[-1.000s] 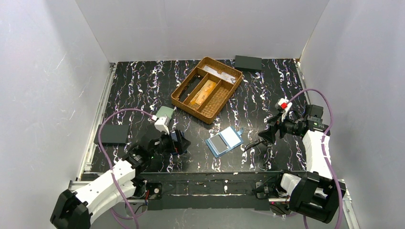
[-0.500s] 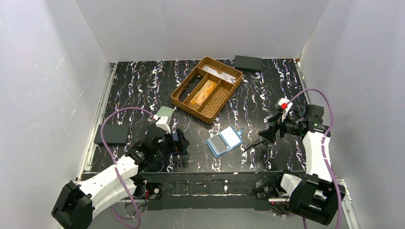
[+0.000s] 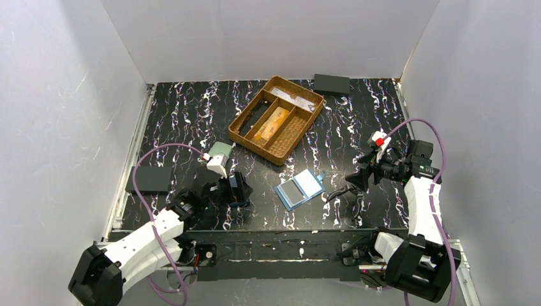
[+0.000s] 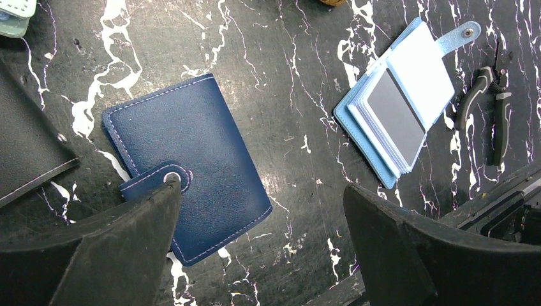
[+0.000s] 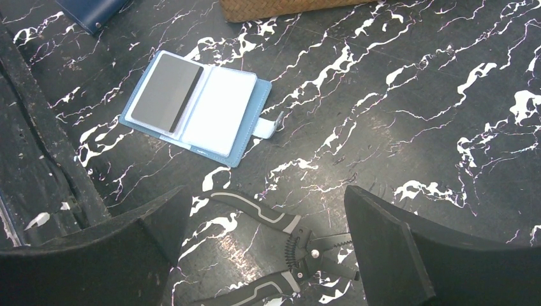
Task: Take the credit cards out of the card holder
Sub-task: Remove the credit card from the card holder.
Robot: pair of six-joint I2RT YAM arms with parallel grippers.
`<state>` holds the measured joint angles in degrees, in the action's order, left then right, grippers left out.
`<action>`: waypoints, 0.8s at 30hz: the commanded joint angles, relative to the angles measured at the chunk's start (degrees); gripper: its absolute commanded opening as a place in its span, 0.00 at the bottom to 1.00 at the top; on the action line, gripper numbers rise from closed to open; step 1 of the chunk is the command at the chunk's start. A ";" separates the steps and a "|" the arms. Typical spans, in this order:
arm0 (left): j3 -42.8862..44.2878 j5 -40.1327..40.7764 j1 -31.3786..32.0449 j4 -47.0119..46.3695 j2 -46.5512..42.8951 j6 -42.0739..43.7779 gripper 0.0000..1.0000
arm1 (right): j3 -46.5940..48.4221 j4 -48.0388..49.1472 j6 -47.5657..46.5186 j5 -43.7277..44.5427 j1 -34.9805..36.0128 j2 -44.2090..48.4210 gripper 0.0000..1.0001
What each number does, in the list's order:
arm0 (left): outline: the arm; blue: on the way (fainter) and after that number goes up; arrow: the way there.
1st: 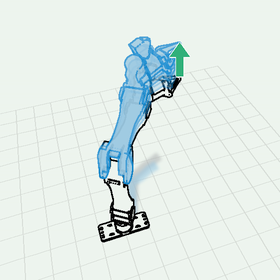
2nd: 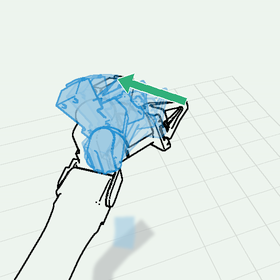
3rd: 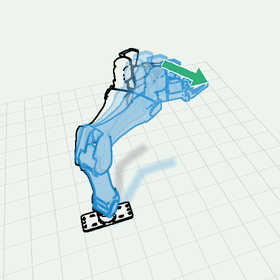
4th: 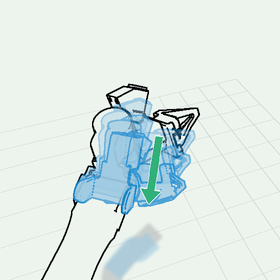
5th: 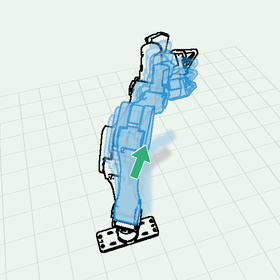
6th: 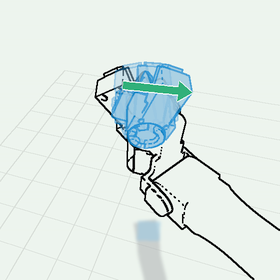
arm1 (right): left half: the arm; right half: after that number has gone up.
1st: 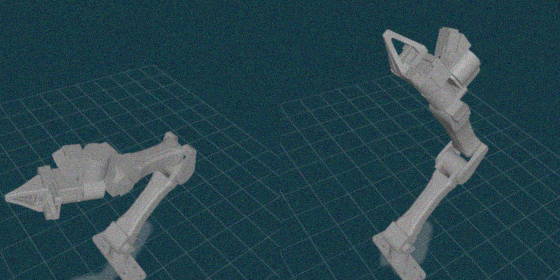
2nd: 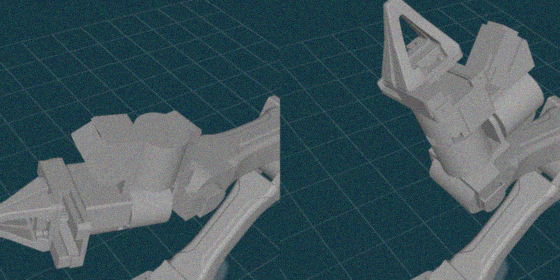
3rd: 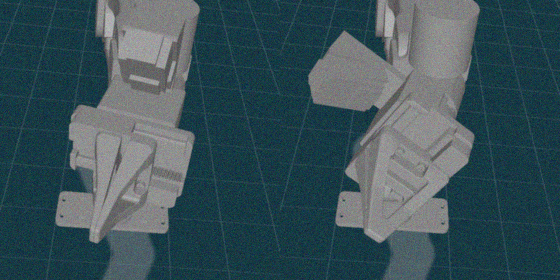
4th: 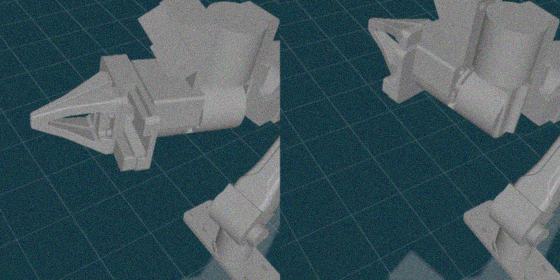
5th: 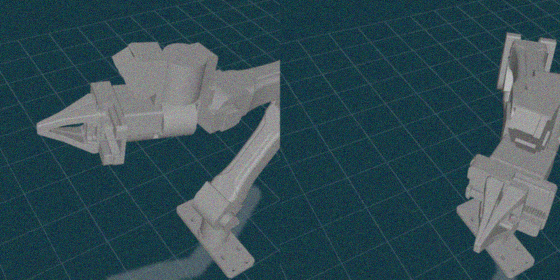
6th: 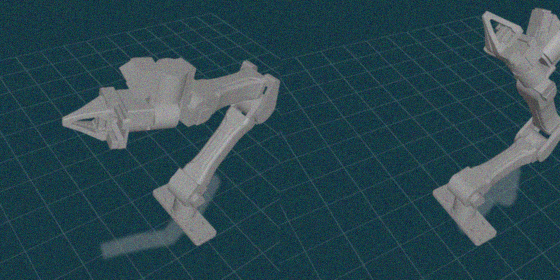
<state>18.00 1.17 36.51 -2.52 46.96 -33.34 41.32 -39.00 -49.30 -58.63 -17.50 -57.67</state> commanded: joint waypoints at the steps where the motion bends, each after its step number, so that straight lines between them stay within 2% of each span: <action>1: -0.50 1.64 0.12 0.37 -1.21 0.05 0.98 | -0.84 0.49 0.05 -1.05 0.09 0.80 0.98; 12: -1.26 0.77 0.14 -0.35 -2.47 -0.52 0.98 | -0.55 -1.13 -1.56 -2.80 0.17 0.98 0.98; 15: 0.28 4.57 -0.02 5.18 -2.64 -3.18 0.98 | -0.18 -2.73 -3.42 -4.28 0.42 0.95 0.98; 16: 0.60 3.56 -0.03 5.34 -2.89 -2.46 0.98 | 0.14 -2.86 -3.51 -4.33 1.27 0.72 0.98; 18: 0.93 -0.70 -0.04 3.82 -4.55 -2.28 0.98 | 1.78 -3.57 -2.98 -2.18 5.67 -0.22 0.98; 19: 0.48 -4.74 -0.04 1.30 -5.27 -3.21 0.96 | 2.89 -3.57 -2.02 0.90 9.99 -0.88 0.98; 21: 0.50 -11.13 0.27 -2.30 -5.58 -7.17 0.98 | 4.31 -1.28 2.28 8.61 20.99 -2.04 0.98; 24: 1.81 -13.68 3.25 -5.39 -3.32 -13.61 0.98 | 5.32 2.33 6.69 13.85 32.96 -4.35 0.98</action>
<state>17.61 -5.21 36.97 -2.59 42.33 -39.31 43.24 -39.83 -48.29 -52.69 3.57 -60.10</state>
